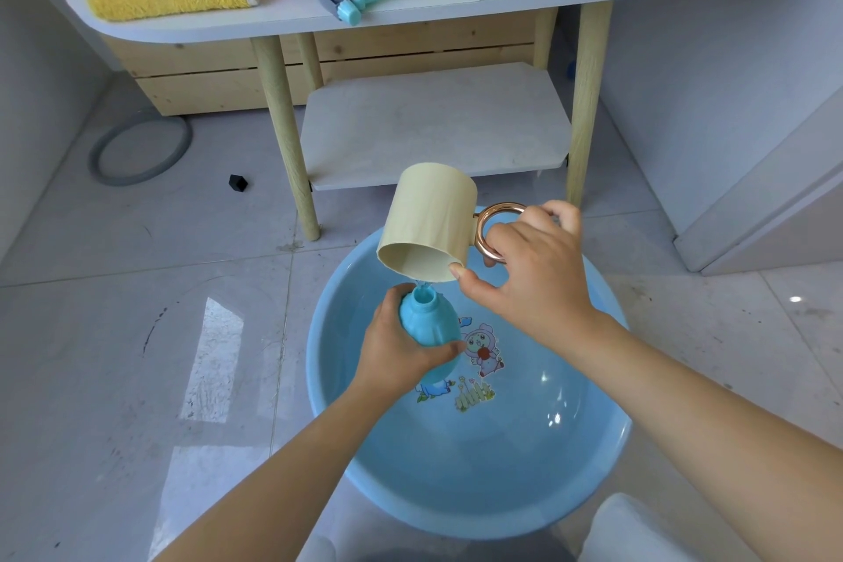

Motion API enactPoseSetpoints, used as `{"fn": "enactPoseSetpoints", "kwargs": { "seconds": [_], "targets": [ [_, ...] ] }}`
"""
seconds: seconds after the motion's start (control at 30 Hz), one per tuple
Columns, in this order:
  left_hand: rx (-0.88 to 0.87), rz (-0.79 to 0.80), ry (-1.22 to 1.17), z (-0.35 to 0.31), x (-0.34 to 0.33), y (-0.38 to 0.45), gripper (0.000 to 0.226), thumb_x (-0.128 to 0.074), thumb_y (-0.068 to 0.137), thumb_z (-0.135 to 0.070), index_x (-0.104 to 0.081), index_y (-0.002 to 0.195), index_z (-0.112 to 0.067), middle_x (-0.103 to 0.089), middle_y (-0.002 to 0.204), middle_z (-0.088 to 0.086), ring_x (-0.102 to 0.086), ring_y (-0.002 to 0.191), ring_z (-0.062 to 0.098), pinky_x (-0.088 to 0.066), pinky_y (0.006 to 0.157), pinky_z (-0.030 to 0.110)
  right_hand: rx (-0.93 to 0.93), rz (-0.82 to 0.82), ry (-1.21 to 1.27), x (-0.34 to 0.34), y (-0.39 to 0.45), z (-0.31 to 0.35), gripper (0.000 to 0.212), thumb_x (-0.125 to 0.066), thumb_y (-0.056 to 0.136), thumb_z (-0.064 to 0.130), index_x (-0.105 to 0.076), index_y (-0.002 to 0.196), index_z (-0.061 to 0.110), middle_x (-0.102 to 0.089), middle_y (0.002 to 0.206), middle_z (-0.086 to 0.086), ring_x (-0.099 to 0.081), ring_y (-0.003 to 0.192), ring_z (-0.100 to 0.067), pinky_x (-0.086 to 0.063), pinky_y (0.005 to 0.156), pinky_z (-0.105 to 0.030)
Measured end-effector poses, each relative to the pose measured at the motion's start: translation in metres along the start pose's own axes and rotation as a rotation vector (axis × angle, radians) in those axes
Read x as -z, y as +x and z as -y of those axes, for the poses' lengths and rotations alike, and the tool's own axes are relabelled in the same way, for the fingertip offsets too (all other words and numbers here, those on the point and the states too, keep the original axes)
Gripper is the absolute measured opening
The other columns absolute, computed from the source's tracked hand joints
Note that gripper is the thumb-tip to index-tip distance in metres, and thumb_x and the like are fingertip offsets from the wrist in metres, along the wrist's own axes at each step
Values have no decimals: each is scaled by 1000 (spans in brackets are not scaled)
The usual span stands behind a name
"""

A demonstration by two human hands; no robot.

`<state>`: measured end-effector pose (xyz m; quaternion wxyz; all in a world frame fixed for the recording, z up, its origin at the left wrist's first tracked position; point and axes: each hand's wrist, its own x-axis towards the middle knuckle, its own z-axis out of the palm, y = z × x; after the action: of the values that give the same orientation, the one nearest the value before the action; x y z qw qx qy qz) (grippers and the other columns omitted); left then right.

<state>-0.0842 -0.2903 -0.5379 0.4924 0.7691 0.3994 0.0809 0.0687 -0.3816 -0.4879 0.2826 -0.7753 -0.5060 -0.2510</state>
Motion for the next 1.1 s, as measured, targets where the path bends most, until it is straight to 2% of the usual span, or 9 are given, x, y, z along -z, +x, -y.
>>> {"fn": "enactPoseSetpoints", "kwargs": {
  "seconds": [0.13, 0.33, 0.77, 0.9, 1.0, 1.1],
  "targets": [
    [-9, -4, 3, -1, 0, 0, 76, -88, 57, -35, -36, 112, -41, -55, 111, -10, -55, 97, 11, -48, 74, 23, 17, -8, 1, 0, 0, 0, 45, -59, 78, 50, -45, 56, 13, -32, 54, 11, -43, 59, -18, -29, 84, -33],
    [-11, -7, 8, -1, -1, 0, 77, -88, 57, -35, -37, 115, -38, -56, 112, -9, -56, 98, 12, -49, 75, 25, 45, -13, 15, 0, 0, 0, 43, -60, 78, 49, -41, 59, 15, -30, 57, 12, -39, 60, -16, -30, 85, -34],
    [-13, -20, -3, -1, -1, 0, 76, -88, 57, -35, -38, 114, -40, -55, 110, -10, -55, 98, 12, -53, 80, 32, 56, -23, -4, 3, 2, 1, 44, -62, 78, 48, -44, 58, 13, -34, 56, 9, -43, 60, -18, -31, 86, -34],
    [-27, -33, -1, 0, -1, 0, 75, -88, 58, -34, -38, 113, -39, -54, 110, -11, -54, 98, 12, -51, 80, 30, -43, -1, 20, 2, 1, 2, 46, -58, 78, 51, -46, 56, 13, -33, 56, 11, -43, 61, -19, -28, 85, -33],
    [-42, -50, -21, 1, -1, -2, 73, -88, 58, -34, -40, 112, -40, -53, 110, -13, -54, 99, 11, -52, 81, 32, -183, 38, 57, 0, 2, 3, 44, -55, 78, 54, -38, 57, 19, -30, 56, 15, -36, 61, -14, -26, 81, -32],
    [-45, -65, -43, 2, -1, -2, 72, -88, 58, -32, -42, 113, -39, -53, 109, -15, -54, 99, 8, -54, 81, 34, -355, 138, 46, -3, 0, -1, 46, -48, 77, 60, -35, 54, 22, -28, 47, 13, -36, 58, -14, -20, 75, -29]
  ]
}}
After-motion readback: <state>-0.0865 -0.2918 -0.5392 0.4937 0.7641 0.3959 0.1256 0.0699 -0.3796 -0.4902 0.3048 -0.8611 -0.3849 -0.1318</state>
